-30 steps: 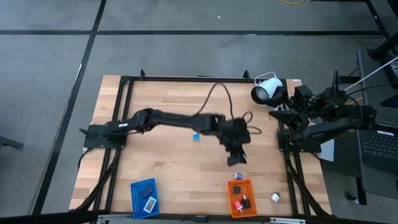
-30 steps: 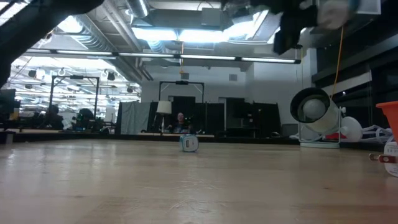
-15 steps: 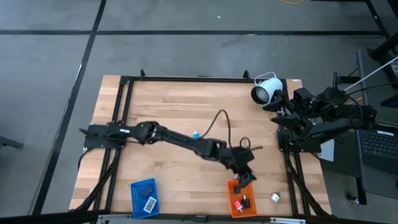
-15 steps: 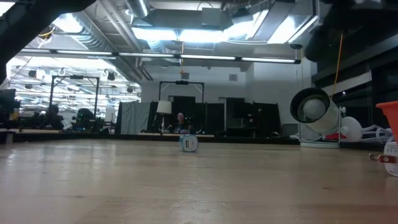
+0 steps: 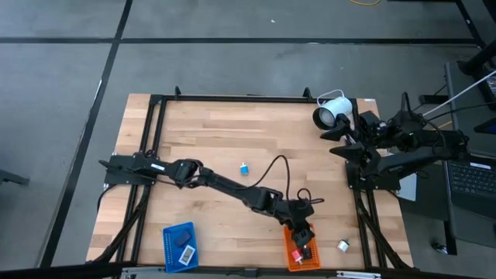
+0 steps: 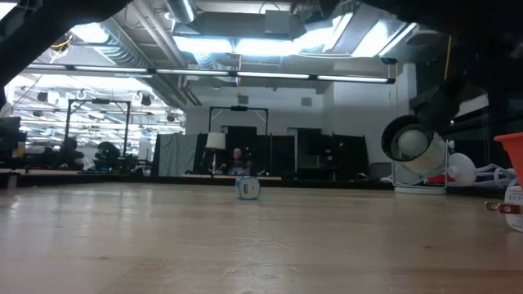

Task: Pick & Place Office items
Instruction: Put the right blue charger adapter into the orange bin, then adjust the orange bin

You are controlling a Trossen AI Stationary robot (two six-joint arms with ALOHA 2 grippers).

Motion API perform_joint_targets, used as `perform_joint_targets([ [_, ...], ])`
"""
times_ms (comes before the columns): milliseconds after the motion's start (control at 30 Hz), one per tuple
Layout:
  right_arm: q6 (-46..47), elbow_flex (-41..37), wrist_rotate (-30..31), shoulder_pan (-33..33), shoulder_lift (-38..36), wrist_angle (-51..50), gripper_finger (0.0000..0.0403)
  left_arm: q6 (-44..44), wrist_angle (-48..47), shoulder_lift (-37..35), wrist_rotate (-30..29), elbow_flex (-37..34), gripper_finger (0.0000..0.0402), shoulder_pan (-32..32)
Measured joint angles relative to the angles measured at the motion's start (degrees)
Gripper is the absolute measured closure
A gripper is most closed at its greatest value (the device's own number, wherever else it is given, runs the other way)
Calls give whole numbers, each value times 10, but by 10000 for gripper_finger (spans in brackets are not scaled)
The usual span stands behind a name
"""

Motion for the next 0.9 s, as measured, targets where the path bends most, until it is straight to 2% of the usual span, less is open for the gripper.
perform_joint_targets([
  [133,13,0,1,0,12,0,124,4,-4,6,0,1,272,2],
  [400,11,0,1,0,17,0,124,3,-9,12,5,0,209,1],
  [567,8,0,1,0,17,1,124,16,-19,12,7,0,200,2],
  [733,4,0,1,0,17,1,124,19,-15,11,78,0,224,7],
  [800,3,0,1,0,17,1,124,16,-16,9,102,0,245,9],
  [900,3,0,1,0,17,1,124,9,-21,9,107,0,285,9],
])
